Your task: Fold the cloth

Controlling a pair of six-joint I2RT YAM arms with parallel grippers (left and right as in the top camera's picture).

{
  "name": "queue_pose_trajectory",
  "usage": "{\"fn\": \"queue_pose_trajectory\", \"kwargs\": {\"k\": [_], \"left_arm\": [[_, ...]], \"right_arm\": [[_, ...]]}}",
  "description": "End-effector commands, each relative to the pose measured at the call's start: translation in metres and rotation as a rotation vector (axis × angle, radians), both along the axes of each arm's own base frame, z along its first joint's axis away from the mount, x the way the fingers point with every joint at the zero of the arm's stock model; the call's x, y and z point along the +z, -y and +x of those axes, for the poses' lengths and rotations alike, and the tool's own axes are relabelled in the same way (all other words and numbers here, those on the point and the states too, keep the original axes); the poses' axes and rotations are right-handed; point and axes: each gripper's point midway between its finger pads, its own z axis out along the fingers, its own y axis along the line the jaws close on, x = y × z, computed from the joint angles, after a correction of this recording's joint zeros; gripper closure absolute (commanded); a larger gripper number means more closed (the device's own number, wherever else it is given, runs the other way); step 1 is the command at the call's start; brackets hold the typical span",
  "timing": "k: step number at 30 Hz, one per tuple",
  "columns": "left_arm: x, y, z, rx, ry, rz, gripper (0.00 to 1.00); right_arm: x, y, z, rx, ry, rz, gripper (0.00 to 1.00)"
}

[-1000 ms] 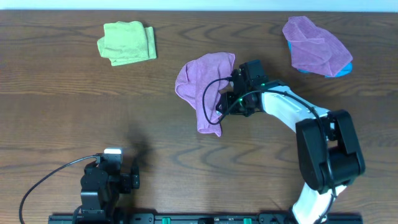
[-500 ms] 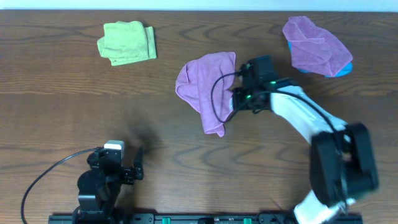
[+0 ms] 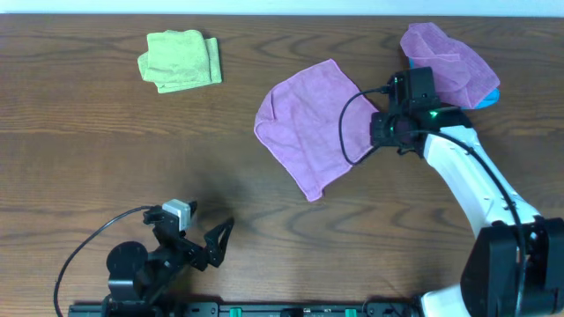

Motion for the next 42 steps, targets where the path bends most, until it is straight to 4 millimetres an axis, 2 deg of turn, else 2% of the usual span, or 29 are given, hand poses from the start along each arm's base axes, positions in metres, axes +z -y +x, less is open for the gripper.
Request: {"fn": "queue_pose_trajectory", "kwargs": {"k": [1,8,12,18,21,23,26,28,31,35,38,42], "left_arm": [[0.005,0.005,-0.002,0.006,-0.059,-0.111,0.05],[-0.016,0.003,0.002,0.078,-0.264,-0.210,0.05],[-0.054,0.005,0.001,0.143,-0.553,-0.283,0.05],[-0.069,0.035,0.008,0.046,-0.755,-0.345,0.04],[-0.070,0.057,0.012,-0.029,-0.821,-0.320,0.04],[-0.063,0.080,0.019,-0.115,-0.814,-0.296,0.04],[-0.063,0.094,0.033,-0.126,-0.788,-0.302,0.04],[-0.064,0.097,0.039,-0.083,-0.835,-0.361,0.05],[-0.068,0.092,0.057,0.073,-0.900,-0.466,0.05],[-0.062,0.096,0.071,0.086,-0.869,-0.523,0.05],[-0.069,0.097,0.074,0.122,-0.920,-0.563,0.05],[-0.088,0.104,0.071,0.188,-1.029,-0.600,0.04]], "right_arm": [[0.008,0.023,0.006,-0.031,0.033,-0.102,0.99],[0.009,0.026,0.007,-0.034,0.038,-0.123,0.99],[0.009,0.026,0.007,-0.034,0.037,-0.123,0.99],[0.008,0.025,0.005,-0.031,0.030,-0.120,0.99],[0.007,0.025,0.003,-0.030,0.021,-0.122,0.99],[0.007,0.025,0.002,-0.030,0.017,-0.122,0.99],[0.006,0.025,0.001,-0.027,0.010,-0.119,0.99],[0.005,0.024,0.000,-0.025,0.005,-0.114,0.99],[0.005,0.023,-0.001,-0.021,0.000,-0.110,0.99],[0.004,0.022,-0.003,-0.018,-0.007,-0.105,0.99],[0.004,0.022,-0.003,-0.018,-0.006,-0.104,0.99],[0.004,0.022,-0.003,-0.018,-0.006,-0.105,0.99]]}}
